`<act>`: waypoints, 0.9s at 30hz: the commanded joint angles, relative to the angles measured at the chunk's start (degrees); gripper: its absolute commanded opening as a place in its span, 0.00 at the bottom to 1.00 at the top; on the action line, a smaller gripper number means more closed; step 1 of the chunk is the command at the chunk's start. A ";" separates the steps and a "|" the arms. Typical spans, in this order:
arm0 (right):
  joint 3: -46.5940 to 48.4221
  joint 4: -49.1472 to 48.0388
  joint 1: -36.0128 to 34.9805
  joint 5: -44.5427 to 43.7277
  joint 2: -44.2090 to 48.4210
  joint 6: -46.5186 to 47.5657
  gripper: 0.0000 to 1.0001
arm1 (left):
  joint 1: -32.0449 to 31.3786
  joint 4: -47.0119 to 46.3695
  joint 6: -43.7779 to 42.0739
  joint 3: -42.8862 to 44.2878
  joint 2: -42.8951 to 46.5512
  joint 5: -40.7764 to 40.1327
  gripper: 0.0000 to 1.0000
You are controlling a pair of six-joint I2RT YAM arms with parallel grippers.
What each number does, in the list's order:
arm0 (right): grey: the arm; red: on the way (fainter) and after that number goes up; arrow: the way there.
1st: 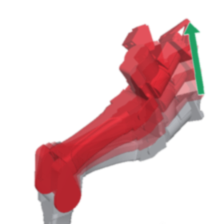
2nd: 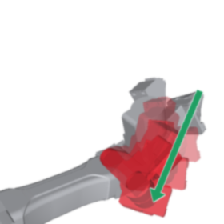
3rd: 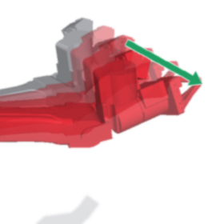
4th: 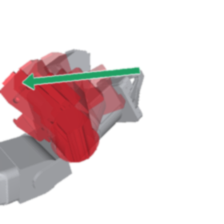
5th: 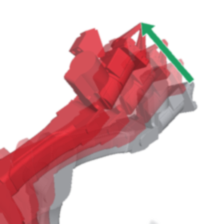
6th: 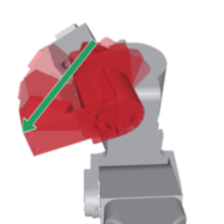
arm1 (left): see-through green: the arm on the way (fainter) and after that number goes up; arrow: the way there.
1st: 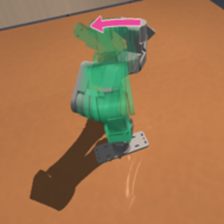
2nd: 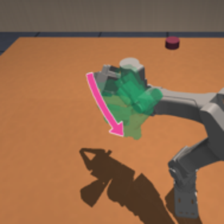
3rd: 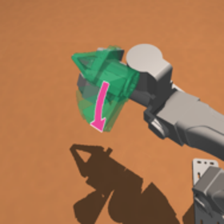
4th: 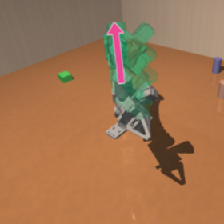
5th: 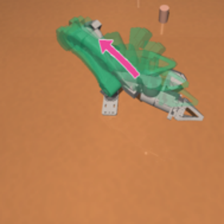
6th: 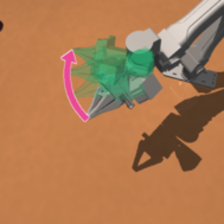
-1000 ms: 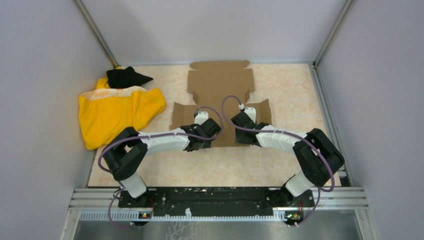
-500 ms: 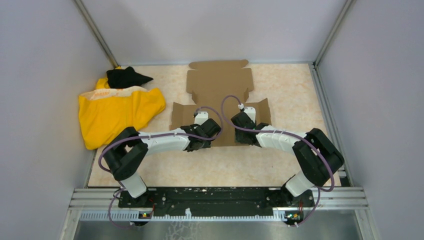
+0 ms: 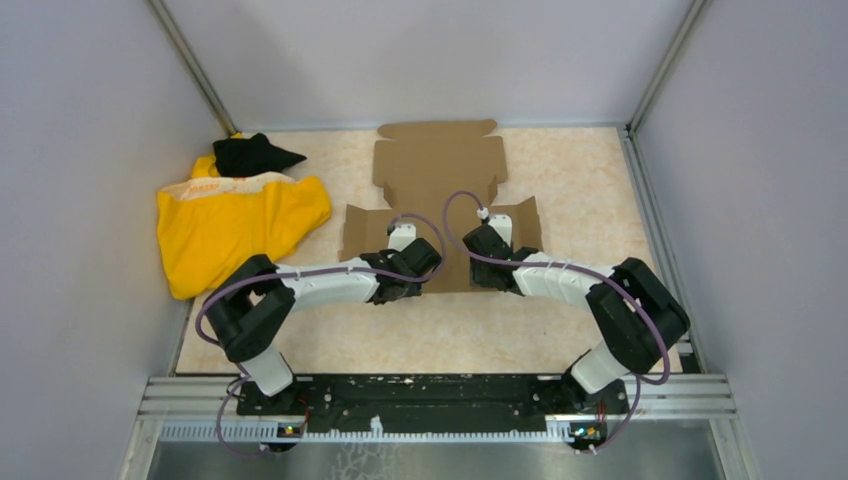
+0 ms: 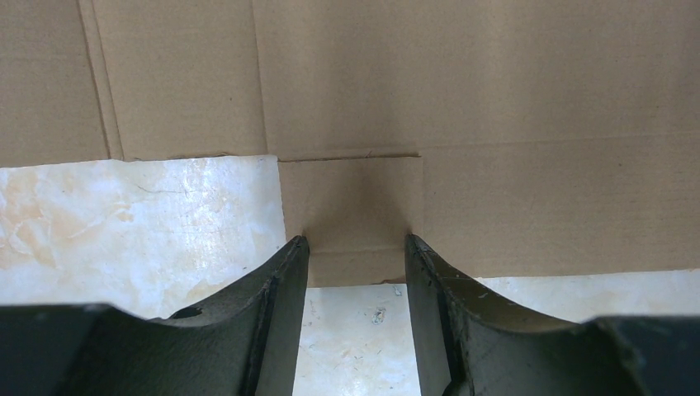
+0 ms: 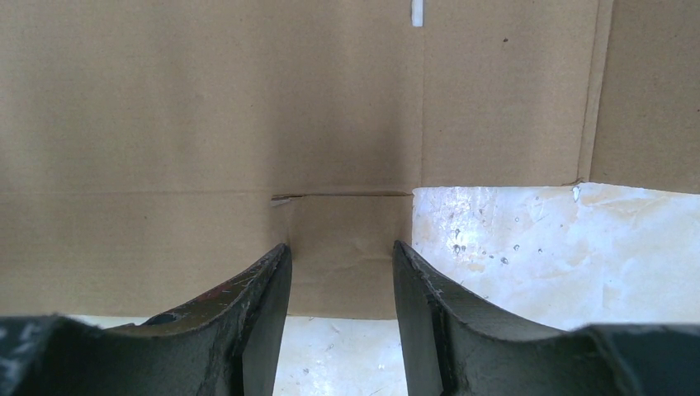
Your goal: Fold the paper box
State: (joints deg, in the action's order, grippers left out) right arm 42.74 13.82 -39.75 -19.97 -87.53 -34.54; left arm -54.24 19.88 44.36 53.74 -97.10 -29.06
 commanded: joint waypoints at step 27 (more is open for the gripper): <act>-4.07 -0.79 -1.47 8.67 -3.97 -3.27 0.48 | -0.60 0.07 1.35 -2.14 -1.92 4.61 0.52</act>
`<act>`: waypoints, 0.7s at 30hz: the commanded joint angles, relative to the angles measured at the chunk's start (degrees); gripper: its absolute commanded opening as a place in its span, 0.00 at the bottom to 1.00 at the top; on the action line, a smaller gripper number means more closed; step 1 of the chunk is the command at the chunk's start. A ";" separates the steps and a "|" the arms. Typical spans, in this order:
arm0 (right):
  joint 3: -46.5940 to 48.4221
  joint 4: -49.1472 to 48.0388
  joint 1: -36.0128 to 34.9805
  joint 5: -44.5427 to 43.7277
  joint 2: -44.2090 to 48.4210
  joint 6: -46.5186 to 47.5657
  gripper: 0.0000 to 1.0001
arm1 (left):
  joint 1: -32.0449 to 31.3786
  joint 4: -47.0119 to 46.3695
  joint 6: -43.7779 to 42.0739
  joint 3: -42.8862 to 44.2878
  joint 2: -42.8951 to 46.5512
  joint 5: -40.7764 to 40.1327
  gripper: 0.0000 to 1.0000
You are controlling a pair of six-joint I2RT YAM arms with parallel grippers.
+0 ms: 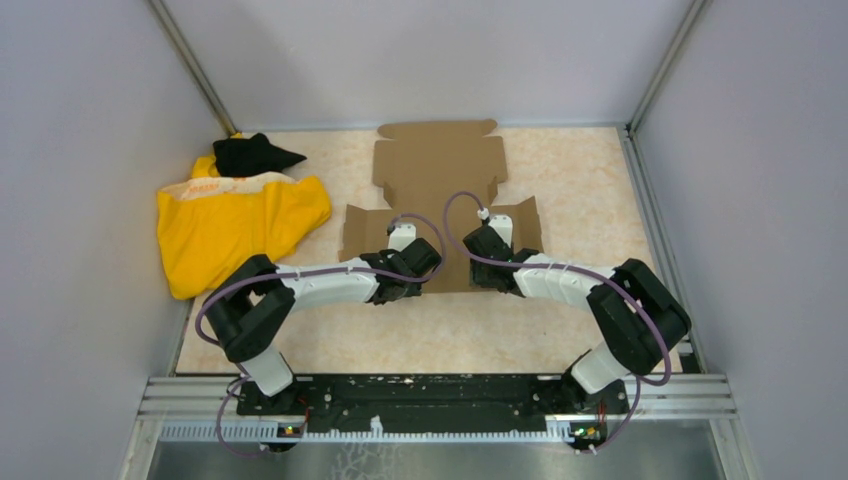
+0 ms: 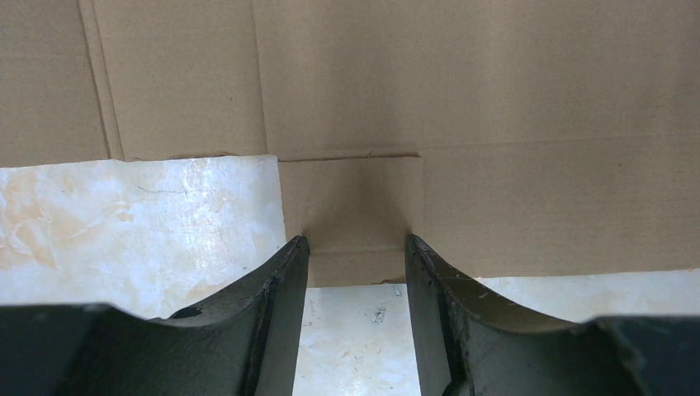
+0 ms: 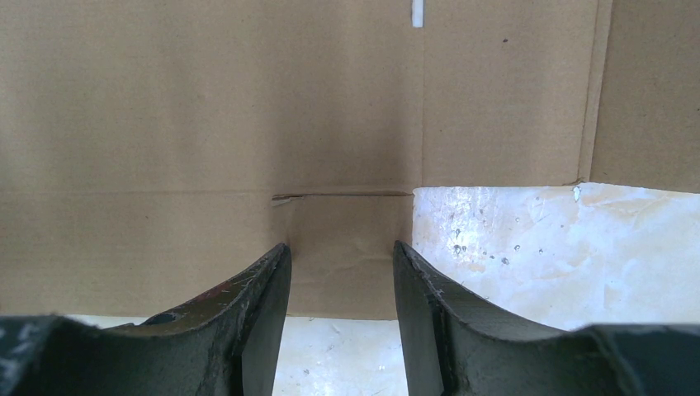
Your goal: Fold the paper box
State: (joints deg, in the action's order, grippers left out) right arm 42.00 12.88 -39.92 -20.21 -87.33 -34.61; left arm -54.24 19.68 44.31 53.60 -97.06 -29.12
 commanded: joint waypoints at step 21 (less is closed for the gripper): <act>5.73 15.65 -1.26 3.28 11.95 -0.42 0.54 | -0.52 9.85 -1.48 3.01 9.00 0.99 0.54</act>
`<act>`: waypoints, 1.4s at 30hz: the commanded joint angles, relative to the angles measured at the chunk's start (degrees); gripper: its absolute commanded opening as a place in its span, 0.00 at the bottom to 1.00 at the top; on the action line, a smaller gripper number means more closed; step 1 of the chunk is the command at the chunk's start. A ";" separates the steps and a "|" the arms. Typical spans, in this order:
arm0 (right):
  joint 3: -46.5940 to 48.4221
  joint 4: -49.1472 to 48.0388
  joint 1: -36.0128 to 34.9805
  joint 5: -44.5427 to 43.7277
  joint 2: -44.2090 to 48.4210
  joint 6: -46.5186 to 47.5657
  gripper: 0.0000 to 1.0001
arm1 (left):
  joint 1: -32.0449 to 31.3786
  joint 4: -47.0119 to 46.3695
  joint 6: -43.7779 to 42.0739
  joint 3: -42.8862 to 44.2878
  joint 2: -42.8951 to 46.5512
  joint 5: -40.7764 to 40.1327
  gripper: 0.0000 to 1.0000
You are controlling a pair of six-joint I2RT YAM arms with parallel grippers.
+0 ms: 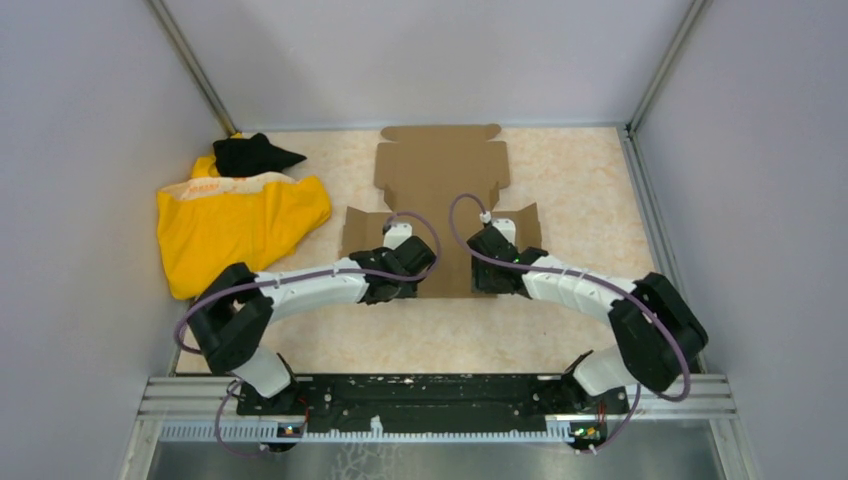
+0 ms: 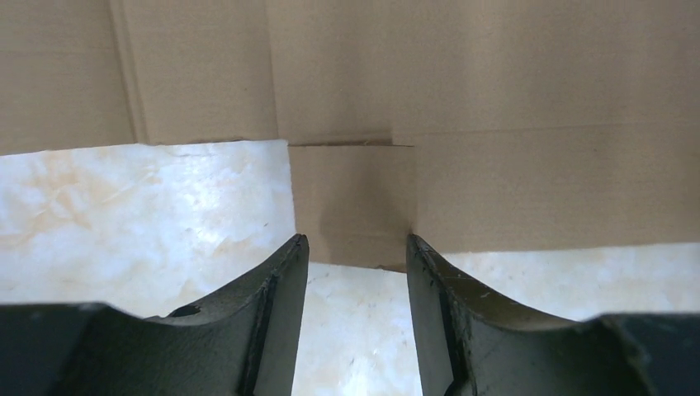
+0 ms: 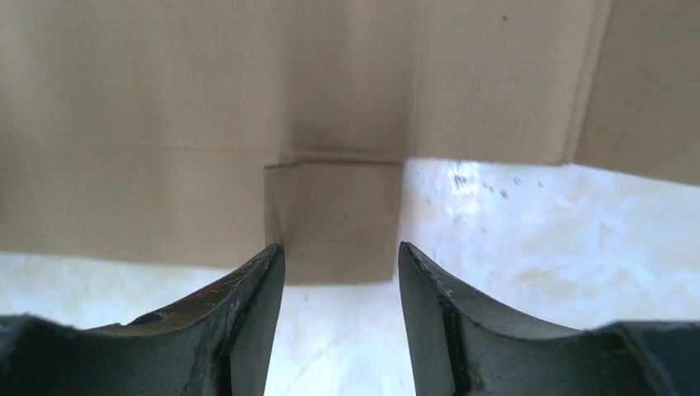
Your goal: Fold the paper box
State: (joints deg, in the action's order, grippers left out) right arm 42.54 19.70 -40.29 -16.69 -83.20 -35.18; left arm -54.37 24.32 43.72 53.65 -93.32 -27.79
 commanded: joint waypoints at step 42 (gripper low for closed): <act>14.23 12.02 4.77 7.86 12.51 15.80 0.66 | 16.09 -11.93 0.30 -16.17 22.90 18.87 0.74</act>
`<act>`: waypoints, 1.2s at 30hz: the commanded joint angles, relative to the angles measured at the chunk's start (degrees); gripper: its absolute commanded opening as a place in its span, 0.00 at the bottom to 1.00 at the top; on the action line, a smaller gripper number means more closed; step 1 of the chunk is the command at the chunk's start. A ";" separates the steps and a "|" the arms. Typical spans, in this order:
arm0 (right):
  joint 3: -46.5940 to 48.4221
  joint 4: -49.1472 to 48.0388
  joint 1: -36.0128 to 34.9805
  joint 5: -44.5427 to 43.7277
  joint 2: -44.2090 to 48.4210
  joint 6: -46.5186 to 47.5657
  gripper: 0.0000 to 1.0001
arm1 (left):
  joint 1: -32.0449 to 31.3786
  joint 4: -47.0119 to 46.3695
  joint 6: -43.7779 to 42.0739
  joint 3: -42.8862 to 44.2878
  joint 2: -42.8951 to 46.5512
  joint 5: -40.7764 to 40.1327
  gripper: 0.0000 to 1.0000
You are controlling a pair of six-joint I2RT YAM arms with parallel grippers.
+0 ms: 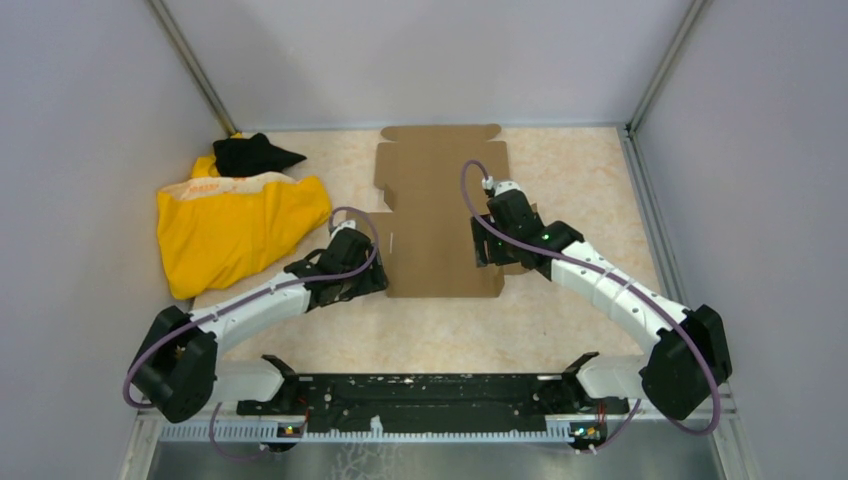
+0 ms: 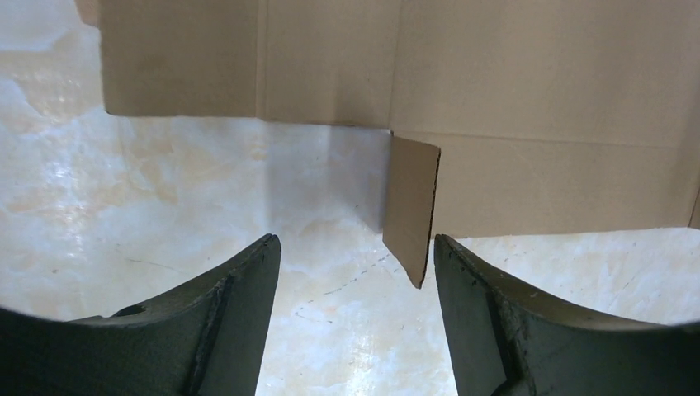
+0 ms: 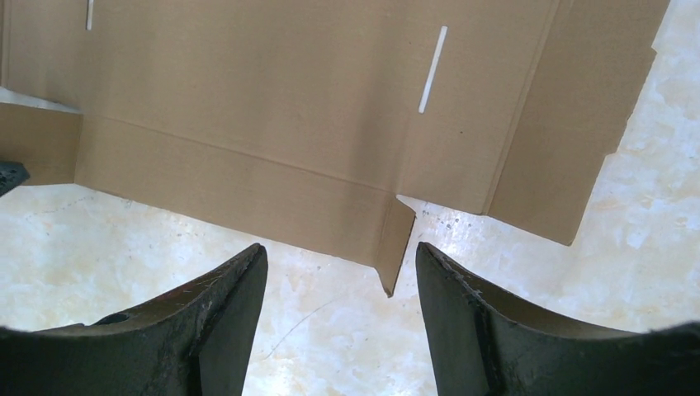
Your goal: Fold the paper box
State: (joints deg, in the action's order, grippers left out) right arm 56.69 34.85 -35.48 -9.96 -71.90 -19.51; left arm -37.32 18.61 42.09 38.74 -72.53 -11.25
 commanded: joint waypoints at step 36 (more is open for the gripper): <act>0.14 2.66 2.00 -1.99 9.70 2.66 0.66 | -7.07 14.71 -9.71 25.82 -13.74 -8.58 0.00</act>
State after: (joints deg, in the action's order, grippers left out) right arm 52.97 35.00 -33.82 -9.56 -65.34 -18.68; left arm -44.27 27.68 37.56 56.69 -85.43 -21.23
